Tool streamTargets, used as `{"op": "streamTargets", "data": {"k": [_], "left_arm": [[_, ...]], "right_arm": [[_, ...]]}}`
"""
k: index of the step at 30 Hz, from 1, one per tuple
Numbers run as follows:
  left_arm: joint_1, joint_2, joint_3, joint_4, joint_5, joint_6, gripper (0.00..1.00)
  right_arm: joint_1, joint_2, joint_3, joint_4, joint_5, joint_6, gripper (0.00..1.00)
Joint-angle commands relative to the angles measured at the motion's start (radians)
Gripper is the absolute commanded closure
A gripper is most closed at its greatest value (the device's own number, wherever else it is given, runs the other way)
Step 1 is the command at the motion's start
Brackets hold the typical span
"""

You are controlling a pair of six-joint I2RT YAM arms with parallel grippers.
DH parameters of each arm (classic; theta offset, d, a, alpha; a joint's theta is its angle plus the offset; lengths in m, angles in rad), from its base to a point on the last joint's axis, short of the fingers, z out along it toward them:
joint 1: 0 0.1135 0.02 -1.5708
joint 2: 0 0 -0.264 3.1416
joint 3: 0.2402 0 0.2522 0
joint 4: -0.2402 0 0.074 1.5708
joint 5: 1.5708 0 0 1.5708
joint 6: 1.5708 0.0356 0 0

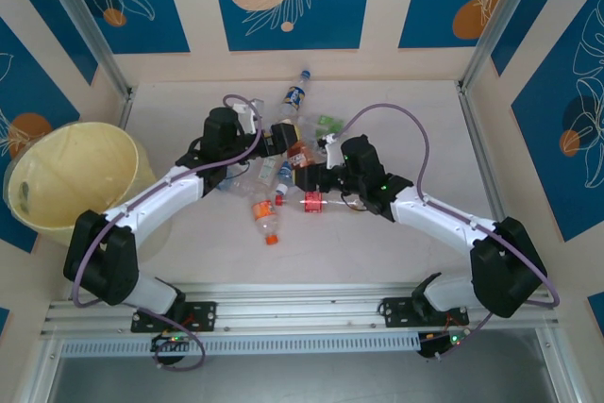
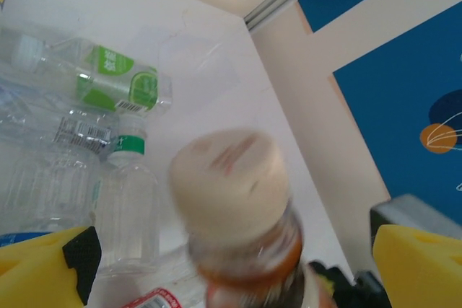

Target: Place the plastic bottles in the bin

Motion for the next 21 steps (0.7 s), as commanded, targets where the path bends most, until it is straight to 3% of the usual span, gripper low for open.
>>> {"op": "streamTargets", "data": {"k": [1, 5, 9, 15, 21], "left_arm": [[-0.009, 0.007, 0.006, 0.066, -0.011, -0.019, 0.05], [-0.009, 0.02, 0.004, 0.052, -0.041, -0.032, 0.15], [-0.009, 0.009, -0.019, 0.074, -0.069, -0.054, 0.32], [-0.009, 0.008, -0.026, 0.092, -0.027, -0.058, 0.53], [-0.008, 0.01, -0.023, 0.084, -0.02, -0.073, 0.66]], "right_arm": [[0.015, 0.015, 0.008, 0.025, -0.055, -0.022, 0.46], [0.024, 0.018, 0.013, 0.039, -0.079, -0.029, 0.46], [0.028, 0.016, 0.013, 0.039, -0.074, -0.033, 0.46], [0.032, 0.016, 0.016, 0.038, -0.081, -0.04, 0.46], [0.031, 0.02, 0.025, 0.039, -0.115, -0.053, 0.43]]}}
